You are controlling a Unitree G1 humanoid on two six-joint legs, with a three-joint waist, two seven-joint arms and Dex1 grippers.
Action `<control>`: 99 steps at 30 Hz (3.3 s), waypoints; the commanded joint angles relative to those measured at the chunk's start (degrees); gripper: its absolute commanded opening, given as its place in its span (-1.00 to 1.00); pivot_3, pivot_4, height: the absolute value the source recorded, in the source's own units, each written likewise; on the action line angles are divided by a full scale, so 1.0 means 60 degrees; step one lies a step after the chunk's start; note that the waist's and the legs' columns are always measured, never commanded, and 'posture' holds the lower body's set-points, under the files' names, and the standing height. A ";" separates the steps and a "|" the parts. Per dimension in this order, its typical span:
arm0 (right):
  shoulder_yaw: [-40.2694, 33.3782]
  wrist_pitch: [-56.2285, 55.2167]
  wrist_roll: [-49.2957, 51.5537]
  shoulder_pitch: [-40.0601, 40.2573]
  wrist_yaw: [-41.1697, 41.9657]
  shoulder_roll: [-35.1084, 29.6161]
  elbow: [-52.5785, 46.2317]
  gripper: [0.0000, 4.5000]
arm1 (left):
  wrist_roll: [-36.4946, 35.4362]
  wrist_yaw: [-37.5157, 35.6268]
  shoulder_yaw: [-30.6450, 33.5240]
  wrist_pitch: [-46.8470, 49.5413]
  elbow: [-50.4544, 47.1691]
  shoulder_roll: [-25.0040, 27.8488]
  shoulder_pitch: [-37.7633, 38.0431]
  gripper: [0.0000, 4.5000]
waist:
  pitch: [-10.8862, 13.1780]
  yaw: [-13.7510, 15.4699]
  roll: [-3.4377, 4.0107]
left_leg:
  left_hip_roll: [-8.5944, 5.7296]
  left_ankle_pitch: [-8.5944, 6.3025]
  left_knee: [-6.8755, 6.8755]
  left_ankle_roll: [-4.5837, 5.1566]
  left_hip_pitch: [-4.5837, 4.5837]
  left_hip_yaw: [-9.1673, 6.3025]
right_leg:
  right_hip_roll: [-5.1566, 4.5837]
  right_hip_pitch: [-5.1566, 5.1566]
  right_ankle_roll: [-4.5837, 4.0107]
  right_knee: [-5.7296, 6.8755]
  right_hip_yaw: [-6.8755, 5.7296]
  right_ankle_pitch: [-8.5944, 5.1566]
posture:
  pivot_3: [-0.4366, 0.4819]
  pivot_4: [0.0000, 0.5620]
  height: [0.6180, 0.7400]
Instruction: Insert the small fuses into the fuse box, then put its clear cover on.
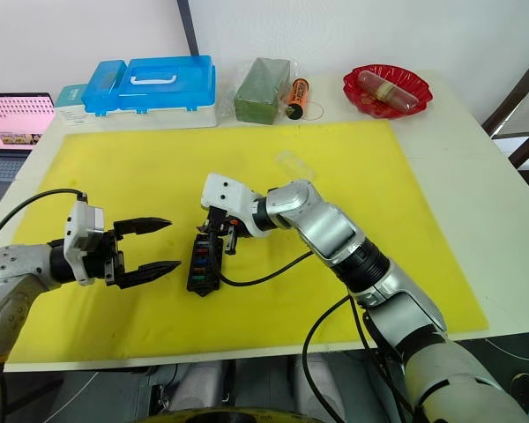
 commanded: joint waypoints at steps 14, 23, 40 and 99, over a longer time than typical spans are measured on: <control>-0.0112 -0.0409 -0.0366 -0.0037 0.0498 0.0241 0.0019 -0.99 | -0.0023 0.0150 -0.0051 0.0054 -0.0397 0.0123 -0.0091 1.00 | 0.0000 -0.0004 0.0000 | 0.0000 0.0000 -0.0001 0.0000 0.0000 -0.0001 | 0.0000 0.0000 0.0000 0.0000 0.0000 0.0000 | -0.05 -0.47 1.00; -0.0087 -0.0739 -0.0584 -0.0055 0.0707 0.0255 0.0398 -0.99 | 0.0034 0.0094 -0.0028 -0.0068 -0.0333 0.0111 0.0033 1.00 | 0.0000 -0.0004 0.0000 | 0.0000 0.0000 -0.0001 0.0000 0.0000 0.0000 | 0.0000 0.0000 0.0000 0.0000 0.0000 0.0000 | -0.05 -0.47 1.00; -0.0111 -0.1275 -0.0879 -0.0219 0.1168 0.0367 0.1285 -0.99 | 0.0158 -0.0006 -0.0007 -0.0299 -0.0098 0.0017 0.0066 1.00 | 0.0000 -0.0003 0.0000 | 0.0000 0.0000 0.0000 0.0000 0.0002 0.0000 | 0.0000 0.0000 -0.0001 0.0001 -0.0001 0.0001 | -0.05 -0.47 1.00; -0.0799 -0.0798 -0.0358 -0.0261 0.1989 0.0318 0.0917 -0.42 | 0.0263 -0.0078 -0.0205 -0.0487 0.0099 -0.0002 -0.0208 1.00 | 0.0001 -0.0008 0.0002 | 0.0000 0.0000 -0.0001 0.0000 0.0002 0.0000 | 0.0000 0.0000 0.0000 0.0002 -0.0001 0.0003 | -0.05 -0.47 1.00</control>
